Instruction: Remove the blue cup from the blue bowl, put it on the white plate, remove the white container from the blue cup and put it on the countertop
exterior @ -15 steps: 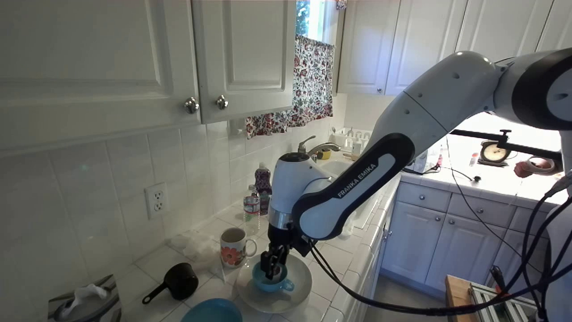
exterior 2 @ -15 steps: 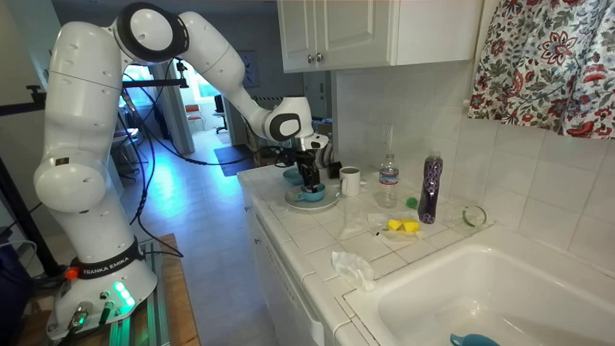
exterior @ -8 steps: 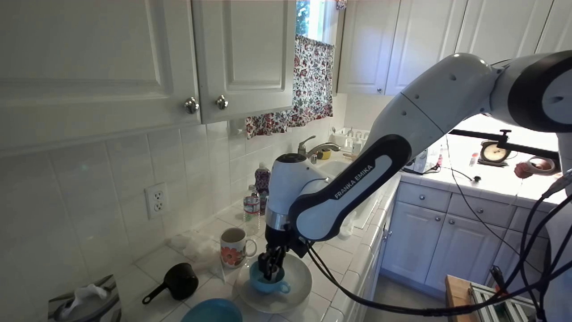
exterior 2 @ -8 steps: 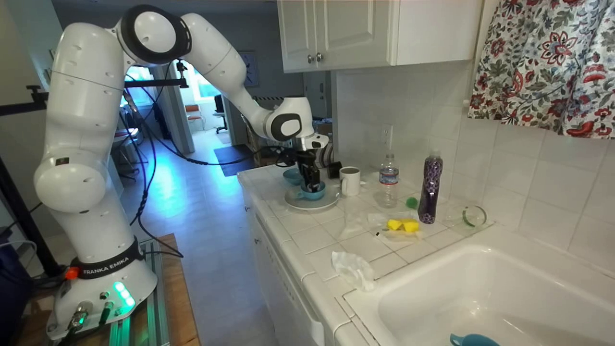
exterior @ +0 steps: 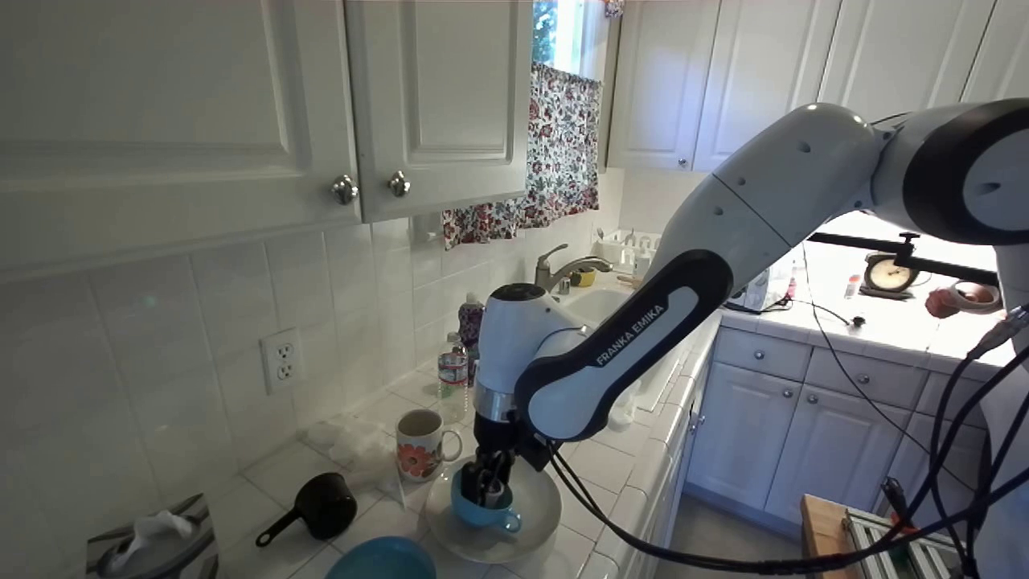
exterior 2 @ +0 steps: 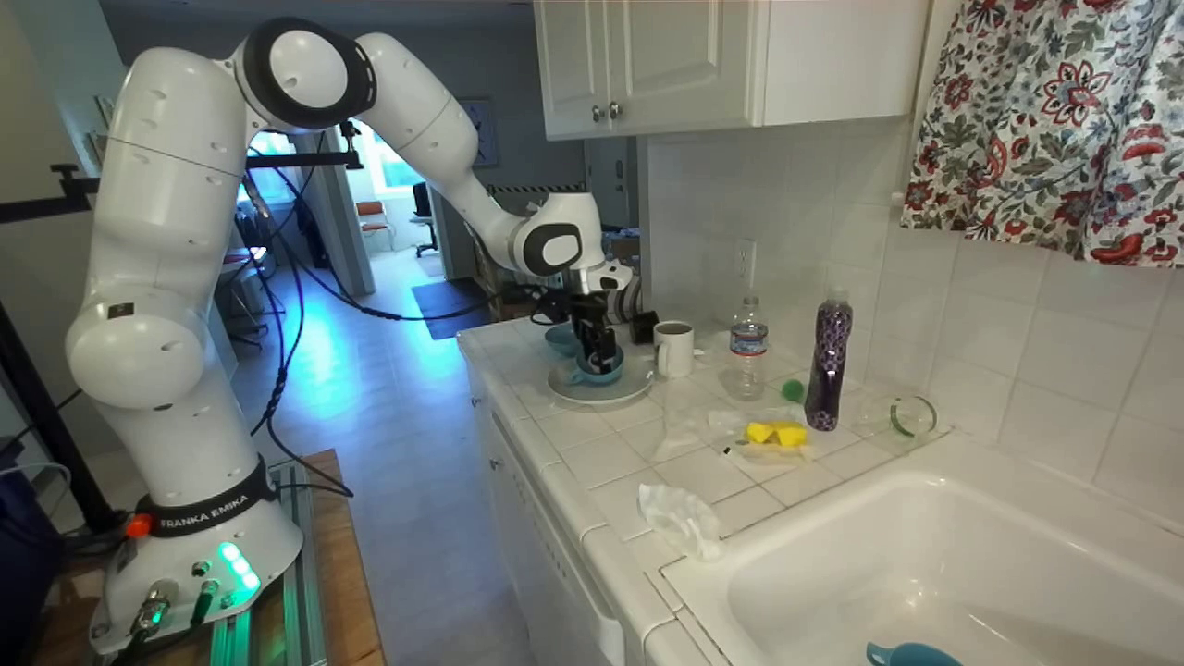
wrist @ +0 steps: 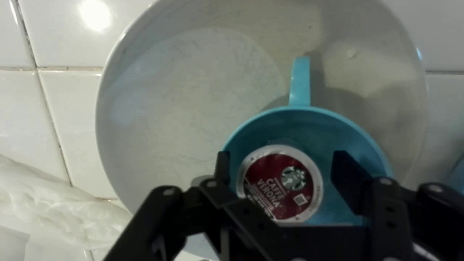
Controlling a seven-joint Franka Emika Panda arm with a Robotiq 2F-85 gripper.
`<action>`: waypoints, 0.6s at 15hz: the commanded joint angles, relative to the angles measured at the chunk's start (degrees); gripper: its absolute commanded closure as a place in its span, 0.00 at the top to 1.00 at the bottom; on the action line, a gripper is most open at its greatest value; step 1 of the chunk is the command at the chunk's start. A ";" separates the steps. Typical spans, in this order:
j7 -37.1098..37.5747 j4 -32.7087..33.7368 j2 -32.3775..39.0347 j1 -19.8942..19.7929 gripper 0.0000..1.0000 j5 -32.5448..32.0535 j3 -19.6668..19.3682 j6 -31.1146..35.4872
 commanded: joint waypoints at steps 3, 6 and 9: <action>0.59 1.89 0.77 0.85 0.28 -1.44 -0.50 -1.98; 0.97 2.04 0.37 1.30 0.27 -2.24 -0.78 -2.57; 1.59 2.52 -0.19 1.98 0.27 -3.55 -1.40 -4.12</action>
